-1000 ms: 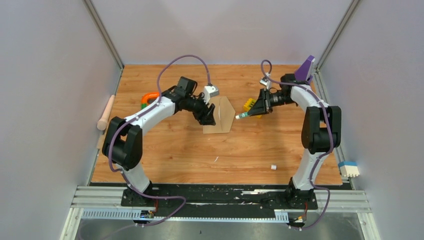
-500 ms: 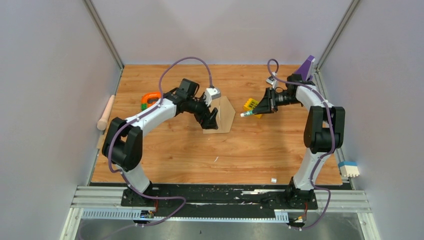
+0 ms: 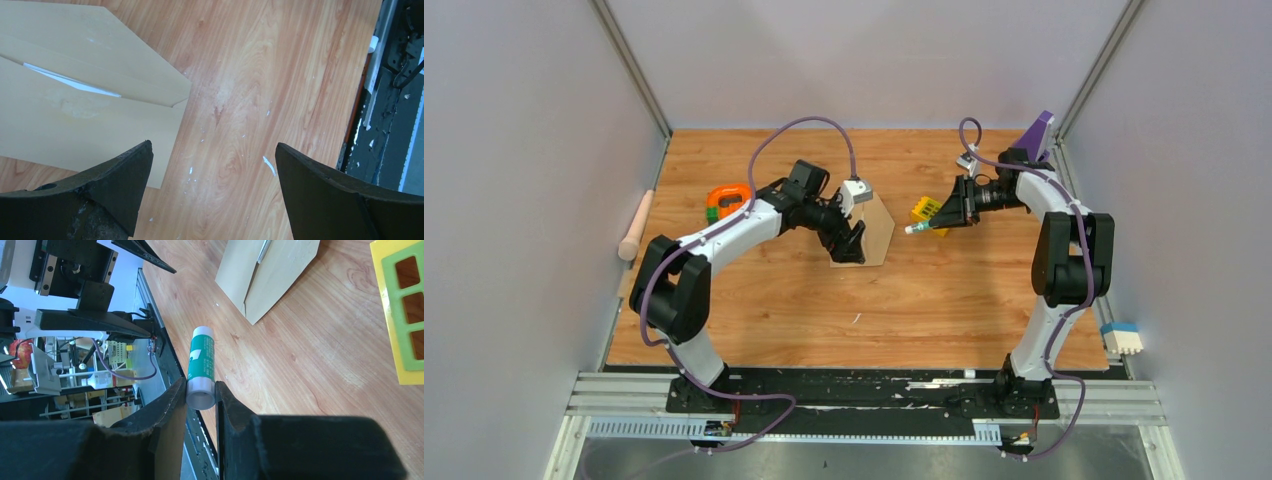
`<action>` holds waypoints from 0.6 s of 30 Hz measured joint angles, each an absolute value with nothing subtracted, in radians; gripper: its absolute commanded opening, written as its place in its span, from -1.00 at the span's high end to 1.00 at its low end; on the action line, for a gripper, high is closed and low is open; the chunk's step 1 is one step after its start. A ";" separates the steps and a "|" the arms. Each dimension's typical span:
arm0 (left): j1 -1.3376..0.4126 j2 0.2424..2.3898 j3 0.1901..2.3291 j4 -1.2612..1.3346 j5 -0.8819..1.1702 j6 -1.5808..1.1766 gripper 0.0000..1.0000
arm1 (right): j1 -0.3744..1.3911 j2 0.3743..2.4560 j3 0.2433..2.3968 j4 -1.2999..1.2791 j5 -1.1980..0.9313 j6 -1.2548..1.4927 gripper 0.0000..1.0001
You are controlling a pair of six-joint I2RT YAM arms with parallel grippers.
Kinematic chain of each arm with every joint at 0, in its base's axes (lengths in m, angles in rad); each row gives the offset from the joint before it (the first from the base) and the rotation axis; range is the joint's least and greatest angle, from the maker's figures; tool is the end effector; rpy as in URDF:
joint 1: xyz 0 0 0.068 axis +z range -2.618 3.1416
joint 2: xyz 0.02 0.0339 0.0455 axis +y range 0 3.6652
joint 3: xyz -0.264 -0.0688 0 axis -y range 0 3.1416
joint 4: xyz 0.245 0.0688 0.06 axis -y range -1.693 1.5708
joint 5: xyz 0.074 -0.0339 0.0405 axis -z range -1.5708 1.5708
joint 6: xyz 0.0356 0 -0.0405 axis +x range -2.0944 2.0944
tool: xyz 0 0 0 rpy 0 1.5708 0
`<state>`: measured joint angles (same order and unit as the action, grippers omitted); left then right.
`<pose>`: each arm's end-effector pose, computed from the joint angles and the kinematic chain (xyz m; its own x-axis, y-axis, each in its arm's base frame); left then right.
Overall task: Place the letter into the envelope and seal it
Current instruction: Unscrew the solid glue.
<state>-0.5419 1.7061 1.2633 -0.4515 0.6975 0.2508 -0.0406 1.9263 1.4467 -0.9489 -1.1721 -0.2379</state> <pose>0.3019 -0.2084 0.2453 -0.4635 0.5011 -0.7308 0.8825 0.3354 -0.3298 0.3704 0.0178 0.2142 -0.9342 -0.0536 -0.3528 -0.3447 0.3916 0.8531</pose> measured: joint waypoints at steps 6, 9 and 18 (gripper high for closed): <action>-0.542 1.706 1.263 -0.451 0.698 0.252 -1.00 | -0.041 1.926 1.447 -0.950 -1.177 -0.238 0.86; -0.543 1.705 1.263 -0.451 0.698 0.252 -1.00 | -0.041 1.926 1.447 -0.950 -1.178 -0.238 0.86; -0.548 1.683 1.248 -0.440 0.697 0.251 -1.00 | -0.041 1.926 1.447 -0.950 -1.179 -0.238 0.86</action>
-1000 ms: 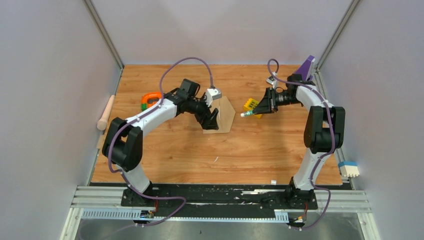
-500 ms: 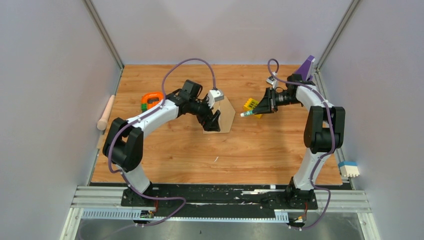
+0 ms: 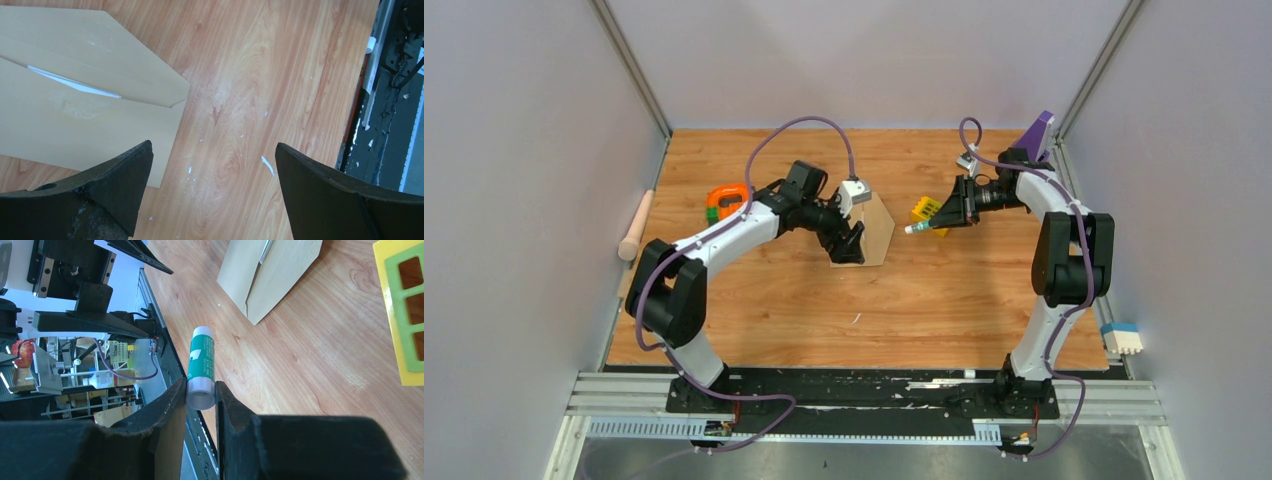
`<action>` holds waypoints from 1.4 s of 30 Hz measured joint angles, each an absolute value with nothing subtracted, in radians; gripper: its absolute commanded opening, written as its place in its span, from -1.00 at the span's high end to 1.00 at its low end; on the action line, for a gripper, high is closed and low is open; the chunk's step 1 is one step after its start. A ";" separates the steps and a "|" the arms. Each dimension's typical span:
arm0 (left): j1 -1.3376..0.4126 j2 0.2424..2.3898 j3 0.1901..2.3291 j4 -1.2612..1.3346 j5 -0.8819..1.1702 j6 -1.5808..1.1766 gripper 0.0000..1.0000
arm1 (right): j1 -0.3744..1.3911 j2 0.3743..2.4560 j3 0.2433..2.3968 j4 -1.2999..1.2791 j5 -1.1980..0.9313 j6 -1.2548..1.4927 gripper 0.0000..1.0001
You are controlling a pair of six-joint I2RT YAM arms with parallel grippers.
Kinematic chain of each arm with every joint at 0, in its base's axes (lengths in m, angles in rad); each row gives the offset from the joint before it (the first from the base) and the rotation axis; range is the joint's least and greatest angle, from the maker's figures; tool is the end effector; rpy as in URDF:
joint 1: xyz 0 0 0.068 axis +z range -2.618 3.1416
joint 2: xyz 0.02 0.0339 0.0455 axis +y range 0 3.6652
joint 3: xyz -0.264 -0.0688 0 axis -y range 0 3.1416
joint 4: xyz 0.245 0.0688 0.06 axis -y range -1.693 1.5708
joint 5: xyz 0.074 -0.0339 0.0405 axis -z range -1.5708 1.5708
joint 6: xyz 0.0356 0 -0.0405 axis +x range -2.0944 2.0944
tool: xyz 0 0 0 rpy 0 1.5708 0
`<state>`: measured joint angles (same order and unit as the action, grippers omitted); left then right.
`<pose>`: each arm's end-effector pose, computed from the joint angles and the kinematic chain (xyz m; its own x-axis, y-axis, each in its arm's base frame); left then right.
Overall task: Place the letter into the envelope and seal it
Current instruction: Unscrew the solid glue.
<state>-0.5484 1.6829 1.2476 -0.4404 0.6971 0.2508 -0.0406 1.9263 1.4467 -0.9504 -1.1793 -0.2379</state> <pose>0.2969 -0.2082 0.2491 -0.4486 0.4970 -0.7428 0.8897 0.3268 -0.3187 0.3703 0.0179 0.2145 -0.9345 -0.0520 -0.3521 -0.3440 0.3851 0.8563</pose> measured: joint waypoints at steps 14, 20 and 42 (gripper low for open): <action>-0.549 1.671 1.259 -0.436 0.744 0.244 -1.00 | -0.014 1.926 1.447 -0.993 -1.213 -0.277 0.83; -0.549 1.673 1.327 -0.445 0.799 0.231 -1.00 | 0.057 1.926 1.447 -1.041 -1.232 -0.326 0.82; -0.659 1.722 1.368 -0.446 0.809 0.236 -1.00 | -0.061 1.926 1.483 -1.105 -1.237 -0.360 0.83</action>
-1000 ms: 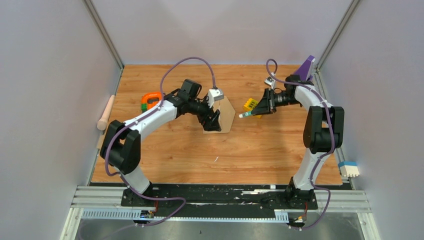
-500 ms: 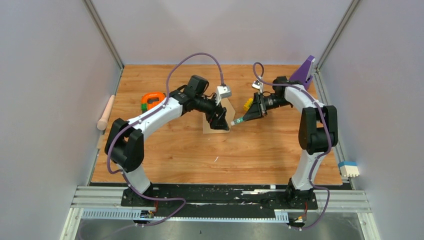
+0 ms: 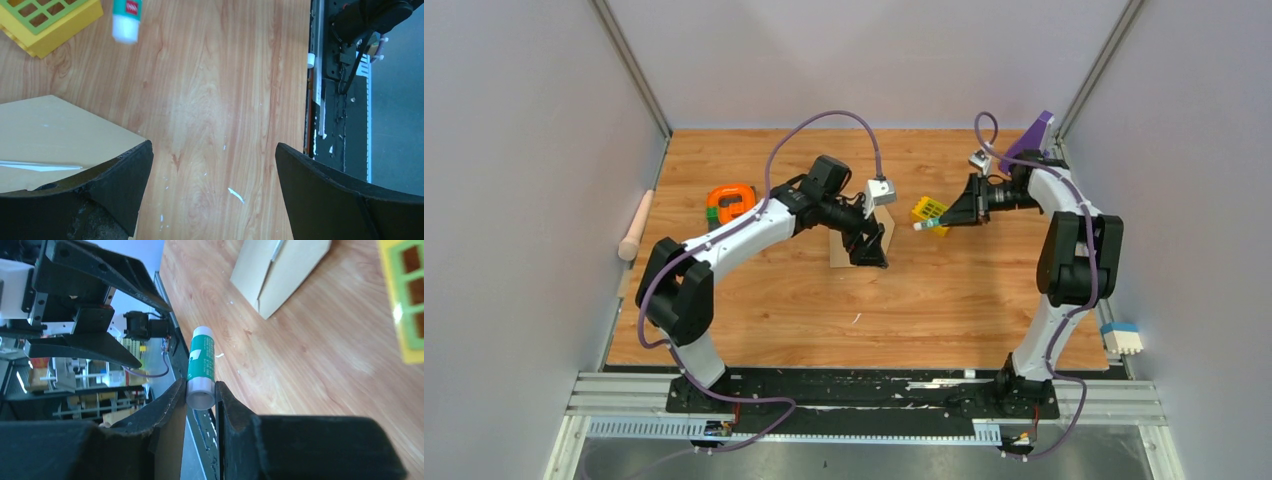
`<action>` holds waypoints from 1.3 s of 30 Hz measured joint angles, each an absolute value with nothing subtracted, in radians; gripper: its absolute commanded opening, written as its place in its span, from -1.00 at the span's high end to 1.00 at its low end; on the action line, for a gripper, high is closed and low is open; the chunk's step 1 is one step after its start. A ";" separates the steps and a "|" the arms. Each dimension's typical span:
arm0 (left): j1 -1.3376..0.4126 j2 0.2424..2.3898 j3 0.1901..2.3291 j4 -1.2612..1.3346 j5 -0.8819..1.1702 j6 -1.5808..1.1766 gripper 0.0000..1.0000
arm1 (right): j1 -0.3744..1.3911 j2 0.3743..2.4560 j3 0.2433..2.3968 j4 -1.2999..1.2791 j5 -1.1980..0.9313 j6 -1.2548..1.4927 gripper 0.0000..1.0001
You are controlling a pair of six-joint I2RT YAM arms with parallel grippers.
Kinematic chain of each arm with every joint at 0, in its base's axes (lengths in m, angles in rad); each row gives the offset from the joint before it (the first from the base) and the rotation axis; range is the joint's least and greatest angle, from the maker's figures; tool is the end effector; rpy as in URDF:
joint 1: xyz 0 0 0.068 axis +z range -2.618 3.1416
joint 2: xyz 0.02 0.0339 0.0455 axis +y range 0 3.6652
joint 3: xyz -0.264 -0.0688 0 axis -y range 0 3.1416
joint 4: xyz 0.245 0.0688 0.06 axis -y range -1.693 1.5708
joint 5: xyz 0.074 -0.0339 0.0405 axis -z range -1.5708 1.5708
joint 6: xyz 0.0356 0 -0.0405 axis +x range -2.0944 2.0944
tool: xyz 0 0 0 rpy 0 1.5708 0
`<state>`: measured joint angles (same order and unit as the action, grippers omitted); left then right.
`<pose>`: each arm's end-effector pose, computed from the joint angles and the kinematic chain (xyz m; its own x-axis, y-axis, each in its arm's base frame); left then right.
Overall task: Place the letter into the envelope and seal it
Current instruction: Unscrew the solid glue.
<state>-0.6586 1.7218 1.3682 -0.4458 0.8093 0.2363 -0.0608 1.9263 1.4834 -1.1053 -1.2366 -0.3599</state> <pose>0.2840 -0.2524 0.2753 -0.3590 0.4820 -0.7992 0.9313 0.1276 -0.3413 0.3623 0.0116 0.2246 -0.9335 -0.0589 -0.3538 -0.3527 0.3290 0.8760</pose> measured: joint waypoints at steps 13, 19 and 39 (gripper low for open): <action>-0.693 1.709 1.368 -0.460 0.755 0.286 -1.00 | -0.144 1.926 1.485 -1.102 -1.270 -0.334 0.82; -0.691 1.708 1.391 -0.453 0.699 0.269 -1.00 | -0.068 1.926 1.485 -1.107 -1.276 -0.356 0.81; -0.688 1.763 1.464 -0.447 0.769 0.205 -1.00 | 0.104 1.926 1.487 -1.256 -1.332 -0.533 0.78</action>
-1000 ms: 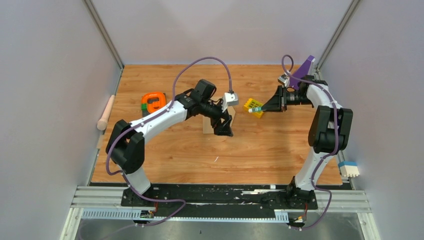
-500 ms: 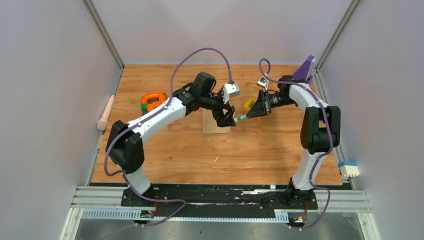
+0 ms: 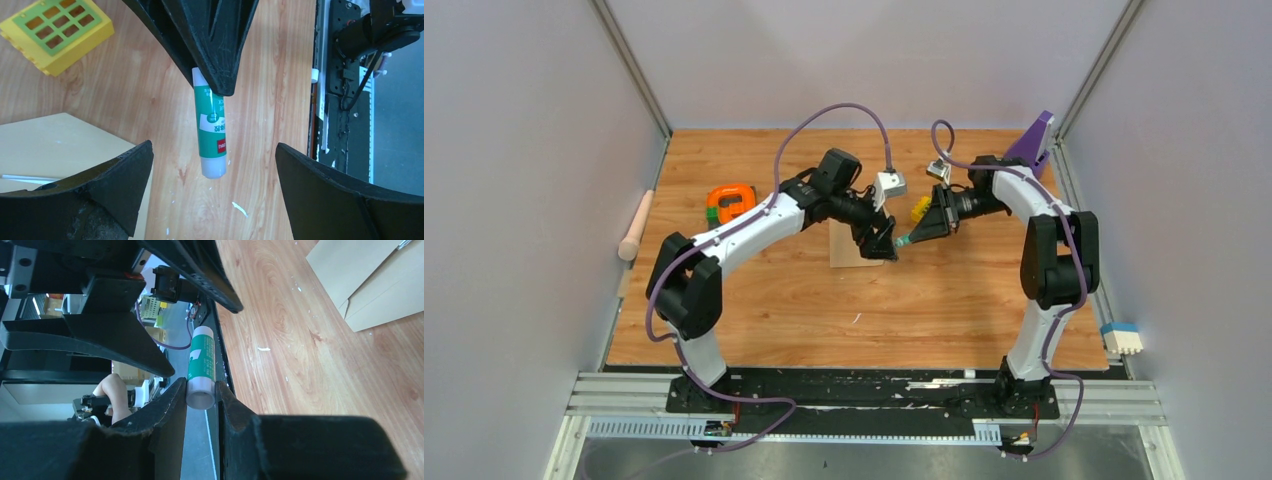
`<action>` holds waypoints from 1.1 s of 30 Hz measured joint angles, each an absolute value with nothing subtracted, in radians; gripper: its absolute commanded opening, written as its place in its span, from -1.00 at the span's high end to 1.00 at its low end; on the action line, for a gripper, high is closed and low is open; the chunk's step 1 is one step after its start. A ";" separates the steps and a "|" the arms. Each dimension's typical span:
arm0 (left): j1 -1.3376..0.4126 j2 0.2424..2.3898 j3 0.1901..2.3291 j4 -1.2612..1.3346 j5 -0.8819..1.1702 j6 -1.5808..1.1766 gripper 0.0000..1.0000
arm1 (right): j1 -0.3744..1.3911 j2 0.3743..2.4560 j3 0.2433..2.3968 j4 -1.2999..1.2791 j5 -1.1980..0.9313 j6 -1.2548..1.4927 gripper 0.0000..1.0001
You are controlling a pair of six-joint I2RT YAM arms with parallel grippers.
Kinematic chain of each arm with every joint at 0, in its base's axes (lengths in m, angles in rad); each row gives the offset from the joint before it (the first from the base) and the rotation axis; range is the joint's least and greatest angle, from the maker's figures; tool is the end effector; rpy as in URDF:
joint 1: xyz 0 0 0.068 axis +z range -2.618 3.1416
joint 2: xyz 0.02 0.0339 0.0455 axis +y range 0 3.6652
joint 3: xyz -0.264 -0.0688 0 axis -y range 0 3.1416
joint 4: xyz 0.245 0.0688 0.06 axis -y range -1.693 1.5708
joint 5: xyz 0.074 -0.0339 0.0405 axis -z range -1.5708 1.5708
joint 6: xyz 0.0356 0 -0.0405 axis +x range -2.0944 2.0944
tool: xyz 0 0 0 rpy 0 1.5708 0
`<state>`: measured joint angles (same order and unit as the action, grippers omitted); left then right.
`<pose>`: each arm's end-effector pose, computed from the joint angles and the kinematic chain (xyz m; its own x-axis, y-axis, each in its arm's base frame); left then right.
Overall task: Place the letter into the envelope and seal it
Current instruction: Unscrew the solid glue.
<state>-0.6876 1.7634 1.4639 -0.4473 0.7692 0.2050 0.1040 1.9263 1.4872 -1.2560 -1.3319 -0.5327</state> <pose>0.2898 -0.2701 0.2900 -0.3408 0.4692 -0.8147 0.9395 0.1386 -0.3132 0.3435 0.0706 0.2294 -0.8985 -0.2146 -0.3828 -0.4192 0.1612 0.8935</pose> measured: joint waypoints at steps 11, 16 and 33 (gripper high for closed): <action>-0.687 1.829 1.518 -0.479 0.853 0.161 -0.45 | 0.160 1.924 1.489 -1.301 -1.336 -0.612 0.76; -0.687 1.849 1.537 -0.500 0.887 0.159 -0.37 | 0.166 1.914 1.489 -1.304 -1.336 -0.624 0.75; -0.687 1.871 1.548 -0.561 0.907 0.159 0.89 | 0.164 1.887 1.492 -1.305 -1.326 -0.640 -0.13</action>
<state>-0.6868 1.8706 1.5478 -0.5610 0.9073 0.1585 0.1642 1.8870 1.4918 -1.3048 -1.3258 -0.6395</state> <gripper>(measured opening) 0.321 0.445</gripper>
